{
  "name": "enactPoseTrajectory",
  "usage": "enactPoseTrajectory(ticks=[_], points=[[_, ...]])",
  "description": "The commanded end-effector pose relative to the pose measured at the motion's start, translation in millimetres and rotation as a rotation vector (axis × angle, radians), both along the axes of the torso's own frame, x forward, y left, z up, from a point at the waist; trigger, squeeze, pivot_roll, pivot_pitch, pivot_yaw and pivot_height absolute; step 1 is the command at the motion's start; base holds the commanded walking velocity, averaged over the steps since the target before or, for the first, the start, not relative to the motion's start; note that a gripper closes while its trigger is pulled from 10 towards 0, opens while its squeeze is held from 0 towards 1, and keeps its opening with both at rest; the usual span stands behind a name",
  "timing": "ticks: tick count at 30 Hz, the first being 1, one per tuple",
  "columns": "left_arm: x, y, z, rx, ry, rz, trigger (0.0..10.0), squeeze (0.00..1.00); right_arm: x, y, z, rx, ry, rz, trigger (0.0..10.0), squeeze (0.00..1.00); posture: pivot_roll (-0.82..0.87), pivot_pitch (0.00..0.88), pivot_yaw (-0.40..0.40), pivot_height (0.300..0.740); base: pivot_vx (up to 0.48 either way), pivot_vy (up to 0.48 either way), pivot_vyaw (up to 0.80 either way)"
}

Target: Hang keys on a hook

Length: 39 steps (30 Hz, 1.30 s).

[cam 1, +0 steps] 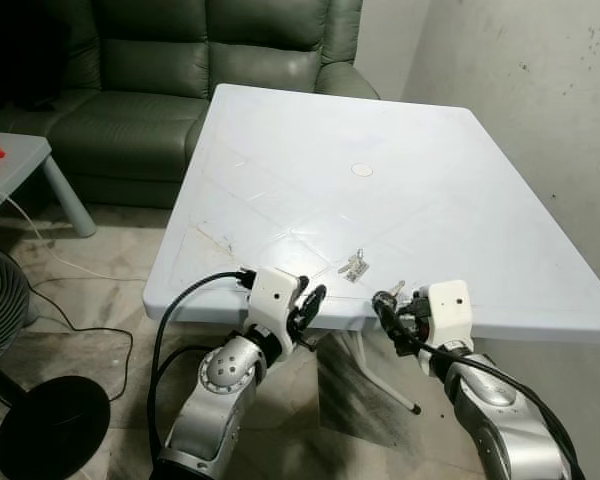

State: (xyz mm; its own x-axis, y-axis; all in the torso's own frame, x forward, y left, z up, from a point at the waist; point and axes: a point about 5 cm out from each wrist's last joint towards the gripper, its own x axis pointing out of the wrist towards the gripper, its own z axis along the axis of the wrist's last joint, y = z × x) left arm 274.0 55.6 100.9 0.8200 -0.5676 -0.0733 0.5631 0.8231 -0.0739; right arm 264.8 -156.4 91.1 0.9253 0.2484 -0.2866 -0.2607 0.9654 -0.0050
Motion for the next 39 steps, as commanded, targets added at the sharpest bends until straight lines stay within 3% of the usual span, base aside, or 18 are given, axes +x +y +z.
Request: enactPoseTrajectory(ticks=[1,15,26,28,29,30,31,32,34,35,37,38,39], points=[[-1.8,-4.1,4,0.004,-0.01,-0.01,10.0,0.0,-3.0,-1.1,-5,-0.017,0.028,-0.005,10.0,0.0,-0.07,0.104,-0.079,0.74,0.0,0.0,0.0],[-1.9,-2.4,5,0.004,-0.007,-0.002,10.0,0.0,-7.2,3.5,-14,-0.006,0.056,-0.003,9.8,0.0,-0.06,0.112,-0.078,0.74,0.0,0.0,0.0],[-1.0,-2.1,6,0.004,-0.009,0.008,10.0,0.0,1.6,14.0,-9,0.039,0.006,-0.036,10.0,0.0,-0.05,0.109,-0.083,0.74,0.0,0.0,0.0],[-0.9,-2.4,6,0.003,-0.01,0.008,10.0,0.0,3.7,15.2,-8,0.047,0.002,-0.046,9.5,0.0,-0.05,0.109,-0.084,0.74,0.0,0.0,0.0],[-0.8,-2.6,6,0.003,-0.01,0.008,10.0,0.0,4.8,16.2,-7,0.049,-0.003,-0.047,7.0,0.0,-0.05,0.107,-0.083,0.74,0.0,0.0,0.0],[-0.7,-2.7,6,0.003,-0.01,0.008,10.0,0.0,4.9,16.1,-7,0.05,-0.006,-0.047,5.6,0.0,-0.05,0.107,-0.083,0.74,0.0,0.0,0.0],[-0.6,-2.9,6,0.003,-0.01,0.008,10.0,0.0,5.0,16.1,-7,0.052,-0.009,-0.048,5.6,0.0,-0.05,0.106,-0.084,0.74,0.0,0.0,0.0],[-0.5,-2.9,6,0.003,-0.011,0.008,10.0,0.0,5.2,16.0,-6,0.054,-0.013,-0.048,3.6,0.0,-0.05,0.106,-0.084,0.74,0.0,0.0,0.0],[-0.4,-2.9,6,0.003,-0.011,0.008,10.0,0.0,5.6,15.1,-6,0.047,-0.017,-0.049,3.6,0.0,-0.05,0.106,-0.084,0.74,0.0,0.0,0.0],[-0.1,-2.9,7,0.002,-0.012,0.009,10.0,0.0,5.7,13.9,-6,0.046,-0.019,-0.05,2.4,0.0,-0.05,0.105,-0.085,0.74,0.0,0.0,0.0],[0.0,-3.0,7,0.004,-0.012,0.01,10.0,0.0,5.6,11.3,-6,0.044,-0.022,-0.051,2.6,0.0,-0.05,0.104,-0.085,0.74,0.0,0.0,0.0],[0.0,-3.1,7,0.003,-0.012,0.01,10.0,0.0,5.0,9.6,-6,0.044,-0.03,-0.046,1.3,0.0,-0.05,0.106,-0.085,0.74,0.0,0.0,0.0],[0.0,-3.1,7,0.003,-0.012,0.01,10.0,0.0,4.9,8.6,-6,0.038,-0.03,-0.046,0.9,0.0,-0.05,0.106,-0.085,0.74,0.0,0.0,0.0]])
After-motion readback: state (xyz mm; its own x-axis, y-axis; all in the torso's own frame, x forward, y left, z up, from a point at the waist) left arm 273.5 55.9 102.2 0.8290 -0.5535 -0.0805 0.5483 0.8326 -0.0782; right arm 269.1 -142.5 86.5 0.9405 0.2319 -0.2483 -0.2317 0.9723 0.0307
